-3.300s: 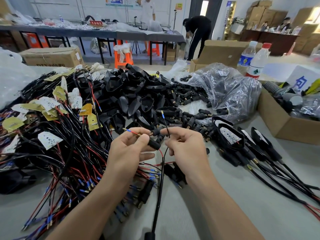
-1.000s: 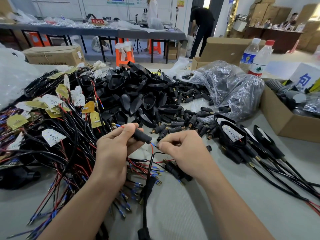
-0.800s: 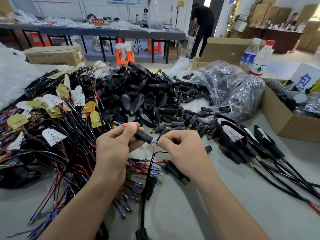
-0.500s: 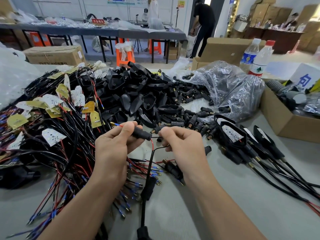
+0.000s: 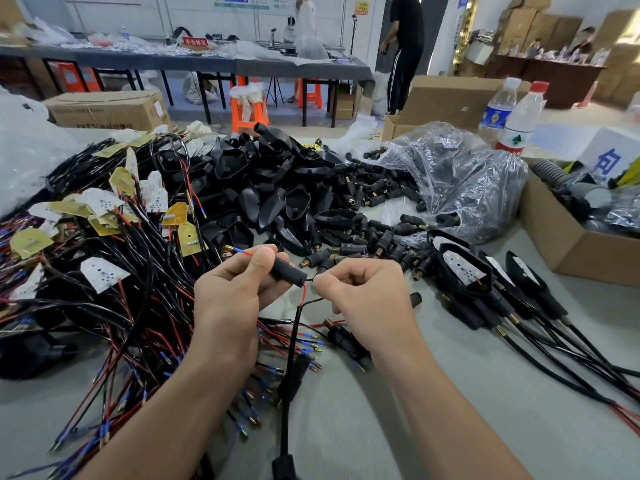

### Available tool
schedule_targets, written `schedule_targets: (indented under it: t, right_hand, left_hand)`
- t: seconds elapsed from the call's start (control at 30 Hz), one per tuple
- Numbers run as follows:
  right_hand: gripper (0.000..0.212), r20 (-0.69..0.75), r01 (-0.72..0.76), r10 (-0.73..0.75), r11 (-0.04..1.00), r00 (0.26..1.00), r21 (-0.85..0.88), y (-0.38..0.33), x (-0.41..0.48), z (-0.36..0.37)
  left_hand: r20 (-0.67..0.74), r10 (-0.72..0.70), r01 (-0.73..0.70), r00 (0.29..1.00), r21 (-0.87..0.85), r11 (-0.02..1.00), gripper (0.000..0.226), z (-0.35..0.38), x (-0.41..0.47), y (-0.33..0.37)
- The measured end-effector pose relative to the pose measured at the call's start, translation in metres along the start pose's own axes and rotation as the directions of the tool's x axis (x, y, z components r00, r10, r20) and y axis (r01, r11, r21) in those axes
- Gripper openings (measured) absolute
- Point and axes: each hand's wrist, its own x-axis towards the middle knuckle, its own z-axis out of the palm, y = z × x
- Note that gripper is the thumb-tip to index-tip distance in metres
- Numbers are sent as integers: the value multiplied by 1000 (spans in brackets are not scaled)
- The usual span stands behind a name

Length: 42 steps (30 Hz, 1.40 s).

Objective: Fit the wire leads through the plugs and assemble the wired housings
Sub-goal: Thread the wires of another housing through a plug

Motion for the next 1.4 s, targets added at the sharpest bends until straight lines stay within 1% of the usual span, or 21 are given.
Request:
schedule_targets:
  t: [0.1,0.17,0.2,0.3,0.43,0.5,0.53,0.6,0.67,0.73,0.83,0.9,0.97,1.03,1.07,1.1,1.13,1.2,1.23,1.3,1.4]
  right_hand:
    - [11,56,-47,42,995,998,83,-1,2,-6]
    - [13,104,-72,58,988,993,137,-1,2,-7]
    - [13,100,-68,55,990,993,126,-1,2,-7]
    - [13,15,-6,6,1000,1000,-6,2,1,-2]
    - [20,-60,151,-172,954,983,-257,1,-5,6]
    - [20,-48,137,-155,952,987,-273,2,-5,5]
    - [19,-16,90,-96,972,995,-217,1,-5,4]
    - [25,93,-84,81,996,992,20,-1,-1,1]
    - [34,223,-255,198,931,954,261,-3,2,-3]
    - [38,305,-317,211,879,929,357,-3,3,-4]
    - [35,345,-324,191,864,919,384,-3,2,-4]
    - [30,320,-270,160,901,934,338,-1,2,-4]
    - [23,253,-180,134,969,958,168,1,1,-3]
    - [22,164,-103,104,995,981,-13,3,0,-2]
    - [22,143,-87,90,996,986,-29,3,0,-2]
    - [23,150,-92,91,996,985,6,3,-1,-2]
    - [25,188,-129,111,988,976,85,2,0,-3]
    - [25,316,-249,157,928,936,278,-3,1,-5]
    - [24,369,-300,169,894,914,332,-4,1,-6]
    - [24,428,-353,178,858,886,373,-7,1,-6]
    - [20,437,-375,180,829,881,414,-7,0,-3]
  left_hand:
    - [-5,-41,40,999,-91,995,18,-2,3,2]
    - [-20,-53,51,998,-116,992,17,-3,5,1]
    - [-22,-61,58,998,-125,991,16,-3,5,0]
    - [1,-67,66,998,-111,992,16,-2,4,-4]
    - [36,-49,52,998,-80,995,17,-4,4,-7]
    - [36,-49,52,998,-83,995,18,-4,5,-8]
    - [40,-50,53,998,-93,994,16,-4,6,-8]
    - [37,-55,58,998,-109,992,17,-5,7,-6]
    - [37,-63,67,997,-131,989,19,-4,7,-4]
    - [53,-63,71,997,-151,986,20,-2,6,-3]
    - [60,-50,59,997,-156,986,16,-2,5,-3]
    - [70,-41,51,997,-143,988,13,-3,5,-4]
    - [86,-49,62,995,-151,987,13,-3,4,-5]
    - [100,-63,78,993,-159,984,20,-3,5,-5]
    - [103,-63,78,993,-153,985,20,-3,7,-5]
    - [108,-59,74,992,-148,986,18,-4,8,-4]
    - [111,-52,68,992,-145,987,15,-4,9,-3]
    - [118,-47,65,992,-151,986,10,-6,11,-2]
    - [125,-53,73,991,-160,984,10,-6,12,-2]
    - [151,-78,108,985,-201,974,12,-7,13,-1]
    - [214,-113,169,970,-265,949,18,-8,12,2]
